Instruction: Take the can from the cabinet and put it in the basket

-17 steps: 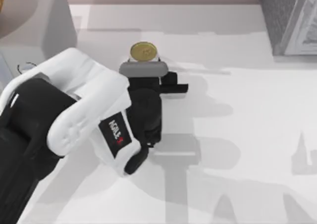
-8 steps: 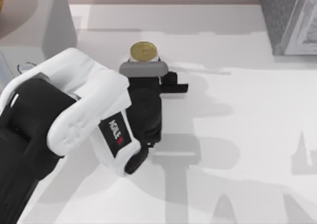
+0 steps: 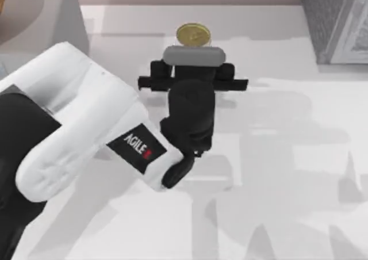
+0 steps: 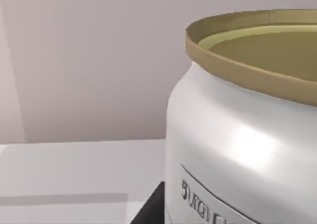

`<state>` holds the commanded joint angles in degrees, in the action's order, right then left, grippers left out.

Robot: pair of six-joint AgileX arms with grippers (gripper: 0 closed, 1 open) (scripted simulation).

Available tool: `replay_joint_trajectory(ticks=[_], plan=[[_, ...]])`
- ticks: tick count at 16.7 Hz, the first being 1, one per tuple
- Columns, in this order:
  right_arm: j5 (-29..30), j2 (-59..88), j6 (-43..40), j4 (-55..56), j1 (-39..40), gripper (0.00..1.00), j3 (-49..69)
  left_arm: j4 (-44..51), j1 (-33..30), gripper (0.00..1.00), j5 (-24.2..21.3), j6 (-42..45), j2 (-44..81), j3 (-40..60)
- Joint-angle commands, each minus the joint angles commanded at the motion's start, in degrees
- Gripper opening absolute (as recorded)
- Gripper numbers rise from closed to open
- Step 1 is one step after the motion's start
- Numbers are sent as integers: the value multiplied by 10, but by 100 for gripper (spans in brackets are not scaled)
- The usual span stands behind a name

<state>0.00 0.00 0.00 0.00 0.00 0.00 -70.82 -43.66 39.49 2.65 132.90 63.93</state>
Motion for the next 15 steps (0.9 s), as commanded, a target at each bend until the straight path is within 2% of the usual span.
replay_joint_trajectory(ticks=[3,7,11,15], plan=[[0,0,0,0,0,100,0,116,-29,0,34,17,-140,-4],[0,0,0,0,0,100,0,291,-57,0,94,29,-408,-45],[0,0,0,0,0,100,0,464,-86,0,143,19,-739,-130],[0,0,0,0,0,100,0,623,-120,0,171,-7,-1027,-245]])
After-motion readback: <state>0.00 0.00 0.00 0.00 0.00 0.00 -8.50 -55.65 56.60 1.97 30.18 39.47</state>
